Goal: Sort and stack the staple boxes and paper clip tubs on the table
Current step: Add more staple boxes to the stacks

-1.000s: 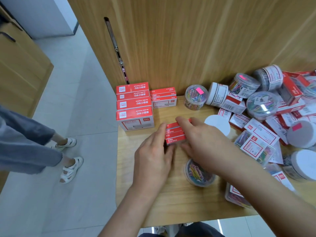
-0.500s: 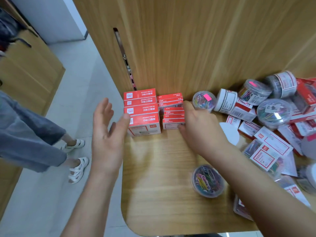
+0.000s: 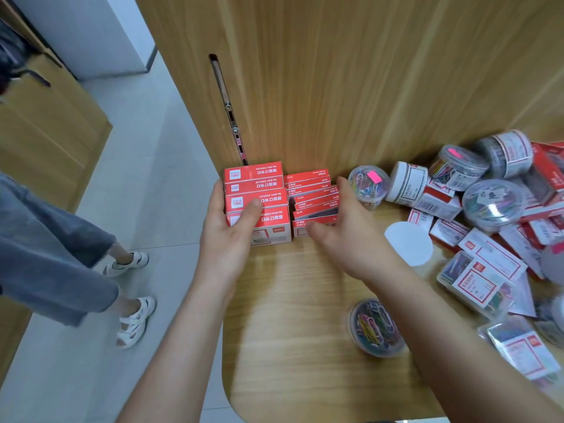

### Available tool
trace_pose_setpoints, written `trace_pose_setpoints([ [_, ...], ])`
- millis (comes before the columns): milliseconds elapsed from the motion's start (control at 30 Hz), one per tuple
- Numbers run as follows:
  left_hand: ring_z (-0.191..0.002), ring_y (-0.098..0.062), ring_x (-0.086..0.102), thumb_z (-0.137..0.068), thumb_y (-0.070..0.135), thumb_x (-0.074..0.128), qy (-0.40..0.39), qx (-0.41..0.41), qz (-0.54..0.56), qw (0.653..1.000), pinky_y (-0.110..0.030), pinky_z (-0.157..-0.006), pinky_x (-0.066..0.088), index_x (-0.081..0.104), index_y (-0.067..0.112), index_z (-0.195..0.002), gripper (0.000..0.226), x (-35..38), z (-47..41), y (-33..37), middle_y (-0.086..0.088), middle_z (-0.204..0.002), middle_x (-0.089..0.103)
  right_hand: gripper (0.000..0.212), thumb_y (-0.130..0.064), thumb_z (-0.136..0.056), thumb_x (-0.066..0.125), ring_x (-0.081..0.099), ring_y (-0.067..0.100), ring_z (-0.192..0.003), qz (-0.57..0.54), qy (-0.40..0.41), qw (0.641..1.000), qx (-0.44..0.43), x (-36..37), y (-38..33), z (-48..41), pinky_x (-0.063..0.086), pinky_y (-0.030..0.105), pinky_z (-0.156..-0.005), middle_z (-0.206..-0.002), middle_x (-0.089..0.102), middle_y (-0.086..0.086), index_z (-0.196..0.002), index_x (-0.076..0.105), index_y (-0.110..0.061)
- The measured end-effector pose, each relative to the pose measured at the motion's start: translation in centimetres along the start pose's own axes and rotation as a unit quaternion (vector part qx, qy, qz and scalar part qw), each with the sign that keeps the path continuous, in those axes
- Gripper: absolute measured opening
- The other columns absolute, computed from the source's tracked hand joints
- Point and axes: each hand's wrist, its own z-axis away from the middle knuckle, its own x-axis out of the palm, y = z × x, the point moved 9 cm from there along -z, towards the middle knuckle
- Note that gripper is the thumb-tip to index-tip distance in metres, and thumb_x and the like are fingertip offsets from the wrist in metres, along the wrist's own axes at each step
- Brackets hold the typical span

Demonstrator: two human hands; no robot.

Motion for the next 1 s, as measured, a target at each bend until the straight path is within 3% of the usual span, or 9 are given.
trace_pose_setpoints([
  [100,-0.094,-0.004,0.067,-0.082,0.028,0.072,-0.015,0.028,-0.026,0.999,-0.021,-0.079,0.054,0.049,0.032,-0.125,0.049,0.2,0.3,0.6,0.016,-0.102,0.069,0.046,-0.020,-0.083,0.064,0.060,0.025,-0.097,0.142,0.045,0.987,-0.066,0.0,-0.4,-0.3,0.041,0.032,-0.065,-0.110,0.062,0.001,-0.122,0.039,-0.016],
  [267,-0.099,-0.006,0.066,-0.069,0.009,0.081,-0.103,0.038,-0.048,0.993,-0.023,-0.081,0.054,0.041,0.026,-0.135,0.079,0.2,0.1,0.5,0.012,-0.109,0.068,0.060,-0.021,-0.082,0.062,0.060,0.031,-0.098,0.246,0.085,0.960,-0.100,0.3,-0.1,-0.7,0.041,0.035,-0.069,-0.111,0.064,0.006,-0.136,0.036,-0.017],
  [367,-0.107,-0.009,0.064,-0.068,-0.003,0.080,-0.122,0.035,-0.060,0.990,-0.028,-0.087,0.054,0.030,0.028,-0.143,0.095,0.0,0.0,-0.3,0.010,-0.116,0.064,0.061,-0.018,-0.078,0.067,0.057,0.017,-0.107,0.132,0.055,0.985,-0.098,0.7,0.2,-0.9,0.042,0.027,-0.078,-0.119,0.058,-0.002,-0.132,0.039,-0.021],
  [533,-0.103,-0.011,0.065,-0.071,-0.013,0.074,-0.105,0.040,-0.024,0.993,-0.022,-0.080,0.052,0.037,0.029,-0.136,0.086,0.0,-0.2,-1.3,0.007,-0.112,0.067,0.049,-0.005,-0.074,0.069,0.062,0.001,-0.089,-0.085,0.034,0.995,-0.033,0.5,0.4,-1.4,0.049,0.022,-0.081,-0.098,0.065,-0.010,-0.107,0.045,-0.031],
  [633,-0.100,-0.006,0.066,-0.073,-0.011,0.073,-0.101,0.030,-0.040,0.994,-0.018,-0.076,0.052,0.041,0.028,-0.135,0.080,-0.1,-0.4,-1.5,0.009,-0.107,0.068,0.049,0.002,-0.073,0.070,0.061,-0.002,-0.084,-0.146,0.006,0.989,-0.018,0.5,0.3,-1.6,0.049,0.020,-0.083,-0.093,0.064,-0.015,-0.092,0.046,-0.037],
  [767,-0.098,-0.001,0.065,-0.073,0.003,0.079,-0.100,0.034,-0.128,0.986,-0.025,-0.083,0.054,0.043,0.035,-0.132,0.076,-0.5,-0.9,-1.4,0.017,-0.105,0.068,0.052,0.002,-0.072,0.073,0.064,0.002,-0.091,-0.147,-0.008,0.989,-0.016,0.2,0.5,-1.5,0.050,0.025,-0.089,-0.096,0.067,-0.016,-0.093,0.049,-0.039],
  [833,-0.097,0.001,0.065,-0.071,0.010,0.083,-0.095,0.031,-0.163,0.981,-0.033,-0.088,0.054,0.044,0.038,-0.130,0.076,-0.9,-1.2,-1.4,0.017,-0.105,0.068,0.050,-0.007,-0.071,0.077,0.062,0.002,-0.095,-0.077,-0.002,0.997,-0.029,0.3,0.2,-1.3,0.048,0.020,-0.087,-0.102,0.064,-0.014,-0.099,0.047,-0.036],
  [900,-0.094,0.003,0.065,-0.068,0.013,0.085,-0.083,0.032,-0.186,0.979,-0.033,-0.089,0.054,0.043,0.040,-0.130,0.080,-1.2,-1.3,-1.3,0.019,-0.103,0.068,0.064,-0.017,-0.071,0.080,0.055,0.009,-0.113,0.017,0.009,0.999,-0.050,0.7,0.3,-1.5,0.043,0.022,-0.097,-0.121,0.059,-0.004,-0.122,0.043,-0.026],
  [1000,-0.096,0.009,0.061,-0.067,0.017,0.086,-0.075,0.055,-0.229,0.969,-0.009,-0.082,0.048,0.027,0.047,-0.137,0.097,-1.2,-1.0,-0.7,0.028,-0.108,0.061,0.095,-0.028,-0.073,0.078,0.033,0.019,-0.136,0.137,0.023,0.989,-0.058,1.7,0.5,-2.1,0.028,0.025,-0.107,-0.145,0.038,0.008,-0.149,0.022,-0.016],
])
